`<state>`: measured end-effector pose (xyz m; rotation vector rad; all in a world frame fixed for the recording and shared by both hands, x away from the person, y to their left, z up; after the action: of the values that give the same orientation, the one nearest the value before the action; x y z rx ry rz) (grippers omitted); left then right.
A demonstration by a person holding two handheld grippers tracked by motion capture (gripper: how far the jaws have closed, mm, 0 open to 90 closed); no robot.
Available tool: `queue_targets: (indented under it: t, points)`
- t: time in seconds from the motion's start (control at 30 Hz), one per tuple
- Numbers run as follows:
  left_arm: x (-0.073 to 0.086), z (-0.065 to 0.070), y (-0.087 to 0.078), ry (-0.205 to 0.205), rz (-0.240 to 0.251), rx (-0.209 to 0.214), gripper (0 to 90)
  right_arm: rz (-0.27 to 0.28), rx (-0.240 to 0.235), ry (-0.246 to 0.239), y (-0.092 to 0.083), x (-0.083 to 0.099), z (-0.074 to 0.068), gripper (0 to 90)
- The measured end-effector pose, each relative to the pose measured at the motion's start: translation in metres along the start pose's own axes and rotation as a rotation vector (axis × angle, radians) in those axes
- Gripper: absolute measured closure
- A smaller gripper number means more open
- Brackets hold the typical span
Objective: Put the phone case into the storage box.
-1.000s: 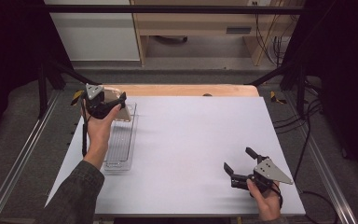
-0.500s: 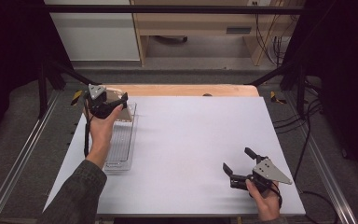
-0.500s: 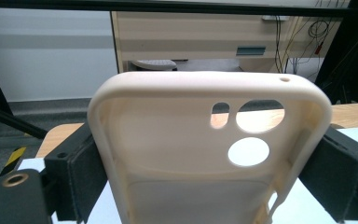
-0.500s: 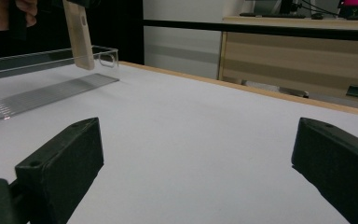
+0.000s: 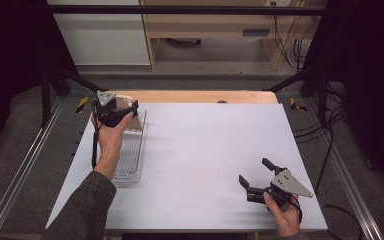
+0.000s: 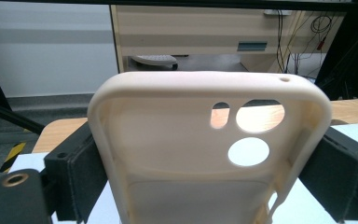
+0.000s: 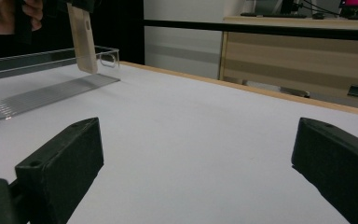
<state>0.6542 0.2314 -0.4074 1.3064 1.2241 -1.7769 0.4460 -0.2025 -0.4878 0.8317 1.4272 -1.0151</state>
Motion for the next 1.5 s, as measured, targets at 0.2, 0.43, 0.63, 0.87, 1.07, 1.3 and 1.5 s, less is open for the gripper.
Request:
queue_targets:
  t: [0.2,0.43,0.63,0.87,1.07,1.3,1.5]
  points:
    - [0.0014,-0.0001,0.0019,-0.001,-0.004,-0.002,10.3,0.0,-0.001,0.001,0.0,0.0001,-0.0001,2.2]
    - [0.0026,-0.0017,0.003,0.0,-0.01,-0.01,10.3,-0.006,-0.002,0.005,0.0006,0.0009,-0.0002,2.1]
    - [0.0032,-0.0027,0.0037,-0.002,-0.011,-0.011,10.3,-0.009,-0.003,0.001,0.0009,0.0014,-0.0008,2.1]
    - [0.0039,-0.0033,0.0044,-0.003,-0.013,-0.014,10.3,-0.008,-0.002,0.0,0.0007,0.0014,-0.0004,2.1]
    - [0.0047,-0.0036,0.0049,-0.002,-0.016,-0.014,10.3,-0.007,-0.003,-0.001,0.0007,0.0013,-0.0007,2.1]
    - [0.0053,-0.0051,0.0057,-0.004,-0.017,-0.016,10.3,-0.008,-0.004,-0.002,0.001,0.0018,-0.0004,2.1]
    - [0.006,-0.0052,0.0063,-0.003,-0.021,-0.018,10.3,-0.009,-0.003,0.001,0.0009,0.0021,-0.0006,2.1]
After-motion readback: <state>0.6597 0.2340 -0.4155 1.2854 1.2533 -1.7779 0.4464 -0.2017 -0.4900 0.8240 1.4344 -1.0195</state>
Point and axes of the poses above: each handheld gripper's, and its own axes: y roughly forward along the jaws, x roughly out of its underside, z roughly to its right, the point moved 6 cm from there along y, roughly forward along the jaws, and after that the axes turned 10 degrees about x, right-handed, at the moved point
